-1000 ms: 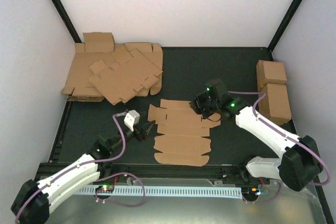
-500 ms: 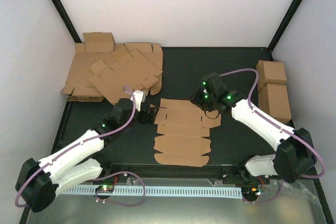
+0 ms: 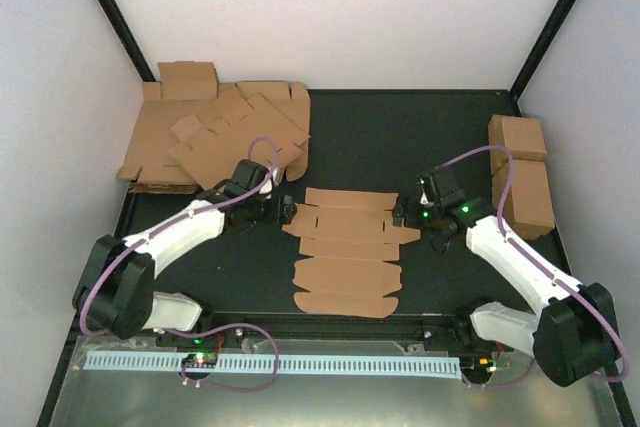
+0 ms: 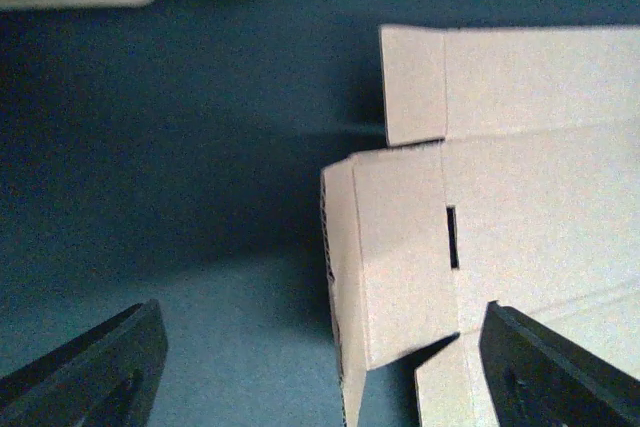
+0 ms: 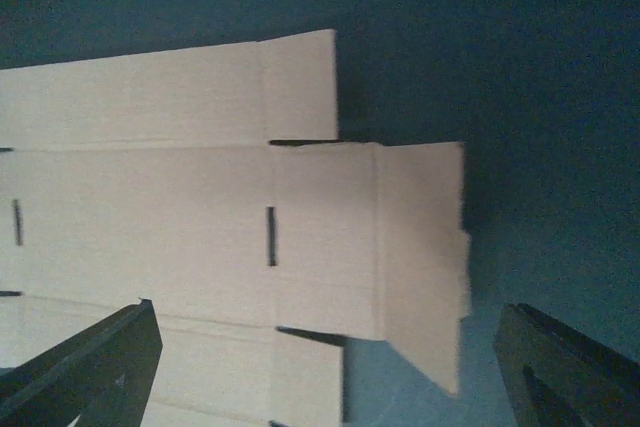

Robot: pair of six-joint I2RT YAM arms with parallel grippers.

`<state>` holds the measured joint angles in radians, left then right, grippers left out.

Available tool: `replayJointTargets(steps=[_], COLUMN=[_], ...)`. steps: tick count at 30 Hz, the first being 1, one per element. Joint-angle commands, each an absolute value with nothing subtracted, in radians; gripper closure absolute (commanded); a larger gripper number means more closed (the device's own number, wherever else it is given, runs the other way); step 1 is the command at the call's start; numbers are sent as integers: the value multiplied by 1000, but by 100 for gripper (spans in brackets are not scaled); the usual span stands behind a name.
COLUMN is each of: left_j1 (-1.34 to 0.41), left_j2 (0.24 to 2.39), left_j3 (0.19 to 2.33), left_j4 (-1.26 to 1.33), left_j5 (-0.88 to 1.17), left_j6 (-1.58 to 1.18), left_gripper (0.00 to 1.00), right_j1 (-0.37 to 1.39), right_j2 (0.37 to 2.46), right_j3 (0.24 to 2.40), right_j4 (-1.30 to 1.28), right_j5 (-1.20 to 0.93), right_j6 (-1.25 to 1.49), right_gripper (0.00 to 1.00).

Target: Fold the paper box

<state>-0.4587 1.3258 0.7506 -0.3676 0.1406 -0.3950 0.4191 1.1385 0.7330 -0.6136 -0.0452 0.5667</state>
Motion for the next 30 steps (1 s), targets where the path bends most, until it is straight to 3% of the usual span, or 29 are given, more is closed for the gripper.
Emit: replayJointTargets(steps=[1, 10, 12, 14, 15, 21, 26, 30], left_j1=[-451, -445, -445, -445, -445, -456, -475, -491], left_j2=[1373, 1512, 1544, 1567, 1579, 1502, 1319, 1230], left_j3=[794, 841, 855, 868, 874, 796, 660, 579], left_j4=[-383, -362, -360, -353, -351, -213, -36, 85], left_j5=[234, 246, 256, 277, 287, 329, 281, 365], left_j6=[-375, -357, -341, -313, -297, -209, -160, -73], left_gripper=[16, 47, 63, 93, 98, 98, 98, 98], right_j1=[384, 318, 318, 318, 319, 372, 465, 498], right_j2=[1124, 1102, 1089, 1090, 1098, 1223, 1279, 1321], right_j3=[718, 726, 736, 755, 771, 952, 1039, 1094], right_j4=[-629, -575, -550, -528, -520, -519, -563, -594], right_j5=[60, -62, -121, -198, -235, -319, -334, -331], right_j6=[518, 428, 379, 324, 308, 240, -6, -81], right_gripper=[5, 7, 7, 7, 7, 16, 13, 13])
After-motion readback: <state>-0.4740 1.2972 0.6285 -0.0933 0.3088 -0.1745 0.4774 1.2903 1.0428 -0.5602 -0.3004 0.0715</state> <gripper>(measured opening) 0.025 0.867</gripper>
